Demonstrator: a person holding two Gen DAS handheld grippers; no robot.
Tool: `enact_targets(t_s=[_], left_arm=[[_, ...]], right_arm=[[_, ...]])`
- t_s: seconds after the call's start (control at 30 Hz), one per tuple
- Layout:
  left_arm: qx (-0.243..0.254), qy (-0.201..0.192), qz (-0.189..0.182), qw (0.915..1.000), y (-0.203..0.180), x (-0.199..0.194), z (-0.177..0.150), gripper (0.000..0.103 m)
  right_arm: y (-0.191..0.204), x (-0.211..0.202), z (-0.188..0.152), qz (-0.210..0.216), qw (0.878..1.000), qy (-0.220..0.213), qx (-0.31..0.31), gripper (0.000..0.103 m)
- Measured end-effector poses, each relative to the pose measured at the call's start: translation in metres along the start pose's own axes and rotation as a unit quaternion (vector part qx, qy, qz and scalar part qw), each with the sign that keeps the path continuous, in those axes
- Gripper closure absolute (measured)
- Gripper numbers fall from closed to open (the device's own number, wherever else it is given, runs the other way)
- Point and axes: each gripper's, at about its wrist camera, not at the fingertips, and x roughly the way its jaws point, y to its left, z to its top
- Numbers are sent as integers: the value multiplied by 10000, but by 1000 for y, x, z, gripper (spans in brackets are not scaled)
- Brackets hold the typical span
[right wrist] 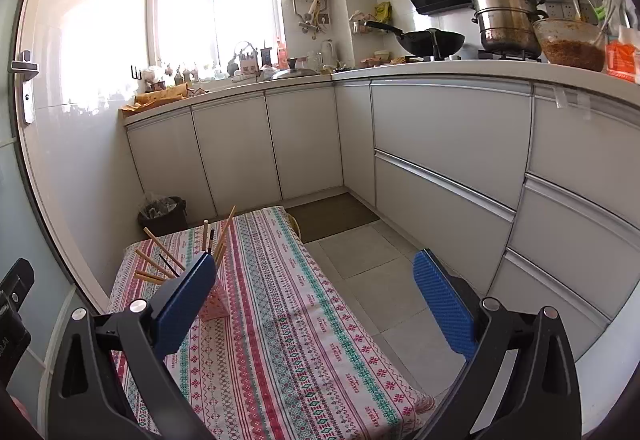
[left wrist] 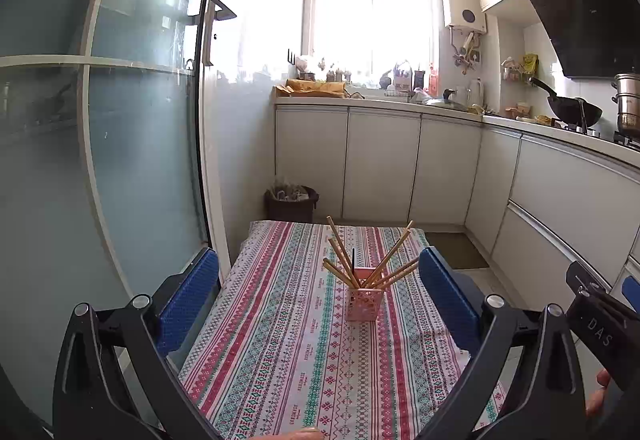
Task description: Organize utensils
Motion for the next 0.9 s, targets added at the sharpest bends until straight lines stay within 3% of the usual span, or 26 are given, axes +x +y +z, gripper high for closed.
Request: enact_targets(t_s=[0.43, 0.9], left_arm=[[-4, 209, -1, 9998, -9, 1, -4, 7], [57, 321, 36, 9995, -11, 7, -6, 7]], right_arm=[[-7, 4, -6, -167, 9998, 115, -86, 7], [-10, 5, -10, -70, 9997, 237, -33, 7]])
